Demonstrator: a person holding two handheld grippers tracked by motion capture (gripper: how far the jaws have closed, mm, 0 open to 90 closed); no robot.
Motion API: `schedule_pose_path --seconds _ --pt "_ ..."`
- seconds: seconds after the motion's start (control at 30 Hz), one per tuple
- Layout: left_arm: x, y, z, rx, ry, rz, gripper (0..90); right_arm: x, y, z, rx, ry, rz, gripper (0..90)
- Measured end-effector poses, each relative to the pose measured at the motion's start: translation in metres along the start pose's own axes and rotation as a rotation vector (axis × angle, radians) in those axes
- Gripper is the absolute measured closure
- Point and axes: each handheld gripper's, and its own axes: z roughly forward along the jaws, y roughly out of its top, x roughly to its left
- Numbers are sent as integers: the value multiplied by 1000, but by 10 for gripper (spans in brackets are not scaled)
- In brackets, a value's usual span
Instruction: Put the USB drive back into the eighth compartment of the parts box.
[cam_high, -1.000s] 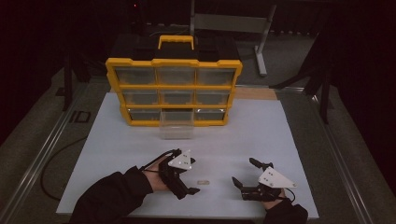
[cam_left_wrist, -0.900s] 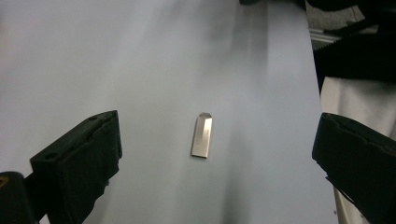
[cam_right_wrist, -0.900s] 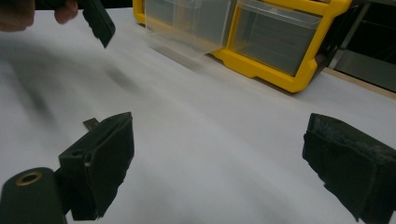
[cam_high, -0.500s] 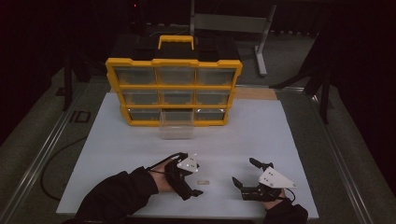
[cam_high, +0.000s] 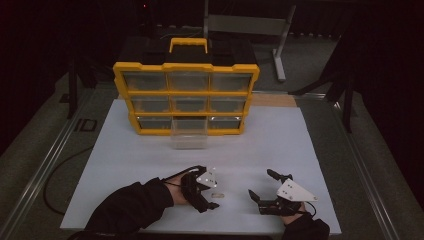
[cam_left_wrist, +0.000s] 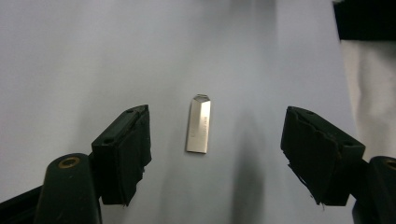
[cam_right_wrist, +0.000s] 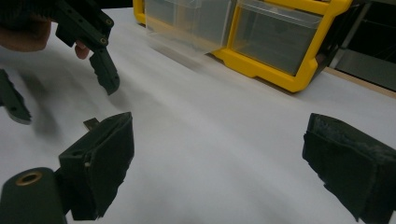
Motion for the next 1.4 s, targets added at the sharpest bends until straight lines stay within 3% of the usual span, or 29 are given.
schedule_pose_path --seconds 0.47,0.73,1.17,1.4 --pt "2 2 11 45 35 3 543 0 0 0 2 1 -1 91" --pt "4 3 16 51 23 -17 666 0 0 0 1 2 -1 91" --pt "8 4 18 56 12 -35 789 -1 0 0 -1 2 0 91" --pt "7 5 18 64 23 -27 800 0 0 0 2 2 -2 92"
